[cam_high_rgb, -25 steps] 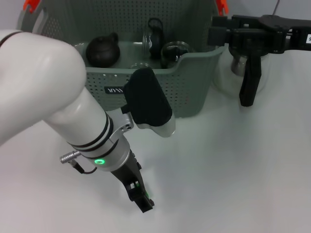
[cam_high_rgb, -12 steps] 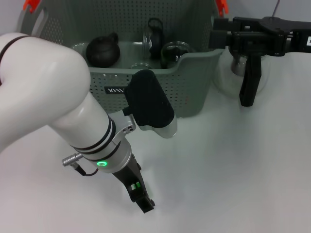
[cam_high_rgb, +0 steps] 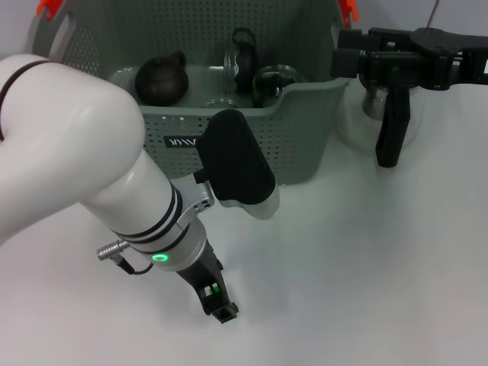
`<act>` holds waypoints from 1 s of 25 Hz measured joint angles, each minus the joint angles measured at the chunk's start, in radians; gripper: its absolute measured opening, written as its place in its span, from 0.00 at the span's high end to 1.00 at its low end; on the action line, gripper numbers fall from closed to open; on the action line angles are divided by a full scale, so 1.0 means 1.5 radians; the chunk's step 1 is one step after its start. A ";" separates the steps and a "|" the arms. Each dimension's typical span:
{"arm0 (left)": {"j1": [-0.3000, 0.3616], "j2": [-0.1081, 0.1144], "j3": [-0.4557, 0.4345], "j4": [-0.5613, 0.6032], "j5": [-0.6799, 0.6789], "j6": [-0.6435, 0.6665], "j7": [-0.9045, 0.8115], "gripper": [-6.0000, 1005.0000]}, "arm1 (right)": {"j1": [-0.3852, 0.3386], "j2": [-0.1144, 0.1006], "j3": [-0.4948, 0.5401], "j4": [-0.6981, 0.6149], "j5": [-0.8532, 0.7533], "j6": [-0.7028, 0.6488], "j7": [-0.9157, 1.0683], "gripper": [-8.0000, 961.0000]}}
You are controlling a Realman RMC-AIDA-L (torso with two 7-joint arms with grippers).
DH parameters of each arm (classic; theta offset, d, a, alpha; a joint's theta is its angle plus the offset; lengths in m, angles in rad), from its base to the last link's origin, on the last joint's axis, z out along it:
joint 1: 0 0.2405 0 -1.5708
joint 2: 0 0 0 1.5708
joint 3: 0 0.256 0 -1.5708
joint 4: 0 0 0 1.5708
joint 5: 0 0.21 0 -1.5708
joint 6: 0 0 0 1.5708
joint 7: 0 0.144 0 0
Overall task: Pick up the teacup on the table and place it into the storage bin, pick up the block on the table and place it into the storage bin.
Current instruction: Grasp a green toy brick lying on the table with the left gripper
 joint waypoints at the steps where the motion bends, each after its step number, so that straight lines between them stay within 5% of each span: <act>1: 0.001 0.000 0.000 -0.003 0.000 0.001 0.000 0.24 | 0.000 0.000 0.000 0.000 0.000 0.000 -0.001 0.02; 3: 0.002 0.000 0.002 -0.004 0.001 0.002 -0.001 0.30 | 0.000 0.000 0.000 0.000 0.000 0.000 -0.001 0.02; 25: 0.007 -0.001 0.022 0.004 0.008 -0.007 -0.015 0.35 | -0.002 0.000 0.000 0.009 0.000 0.001 -0.010 0.01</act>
